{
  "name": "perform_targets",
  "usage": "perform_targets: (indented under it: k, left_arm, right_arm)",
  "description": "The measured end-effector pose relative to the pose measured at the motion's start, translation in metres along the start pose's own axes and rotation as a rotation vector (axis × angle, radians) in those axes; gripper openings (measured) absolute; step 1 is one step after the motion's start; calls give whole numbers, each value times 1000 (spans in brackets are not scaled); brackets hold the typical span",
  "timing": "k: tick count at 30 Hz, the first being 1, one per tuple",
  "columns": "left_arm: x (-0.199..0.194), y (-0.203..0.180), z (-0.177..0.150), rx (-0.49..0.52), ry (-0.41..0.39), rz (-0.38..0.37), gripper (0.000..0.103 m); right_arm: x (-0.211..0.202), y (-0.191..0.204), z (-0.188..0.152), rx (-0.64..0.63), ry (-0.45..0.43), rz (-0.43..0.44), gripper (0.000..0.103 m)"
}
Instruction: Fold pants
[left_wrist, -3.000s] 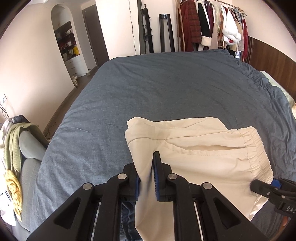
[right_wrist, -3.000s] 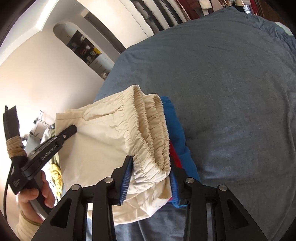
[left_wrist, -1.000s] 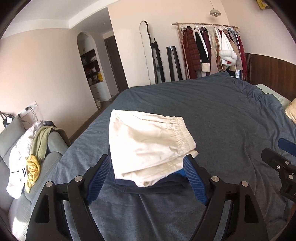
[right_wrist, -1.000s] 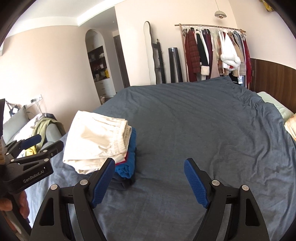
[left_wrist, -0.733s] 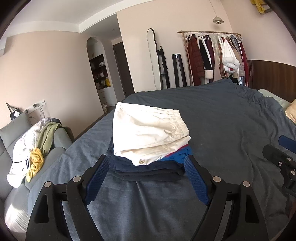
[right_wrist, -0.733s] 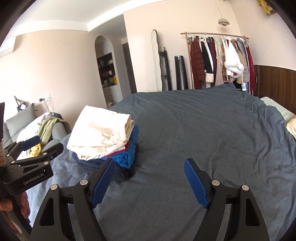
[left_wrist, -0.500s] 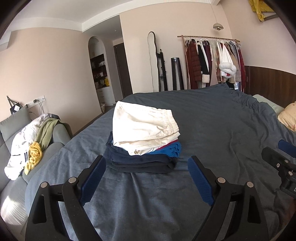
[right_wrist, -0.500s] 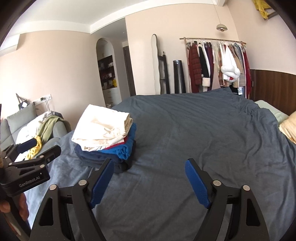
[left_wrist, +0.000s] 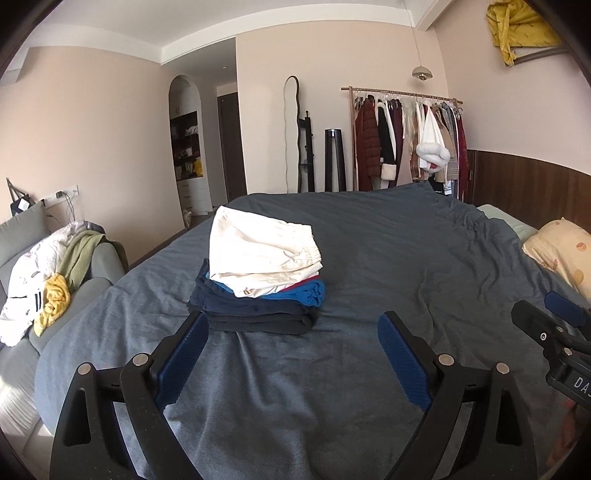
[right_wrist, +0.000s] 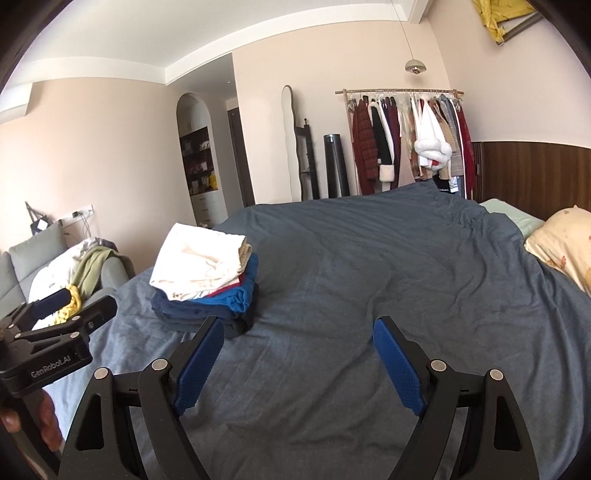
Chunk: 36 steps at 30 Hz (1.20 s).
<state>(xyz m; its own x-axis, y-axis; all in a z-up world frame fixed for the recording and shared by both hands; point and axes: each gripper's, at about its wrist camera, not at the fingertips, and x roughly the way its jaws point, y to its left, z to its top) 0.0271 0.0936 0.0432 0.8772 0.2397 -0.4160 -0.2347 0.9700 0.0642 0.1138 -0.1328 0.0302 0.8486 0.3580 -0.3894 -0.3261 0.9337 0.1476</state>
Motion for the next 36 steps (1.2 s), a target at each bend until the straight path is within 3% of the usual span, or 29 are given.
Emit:
perform_targets:
  k: [21, 26, 36]
  left_arm:
    - [-35, -20, -6, 3, -33, -38, 103]
    - [-38, -26, -6, 14, -28, -3, 103]
    - [-43, -34, -6, 22, -38, -3, 103]
  right_arm:
    - [-47, -10, -8, 12, -29, -19, 84]
    - [-51, -12, -8, 17, -35, -28, 84]
    - [-54, -18, -9, 33, -37, -32, 84]
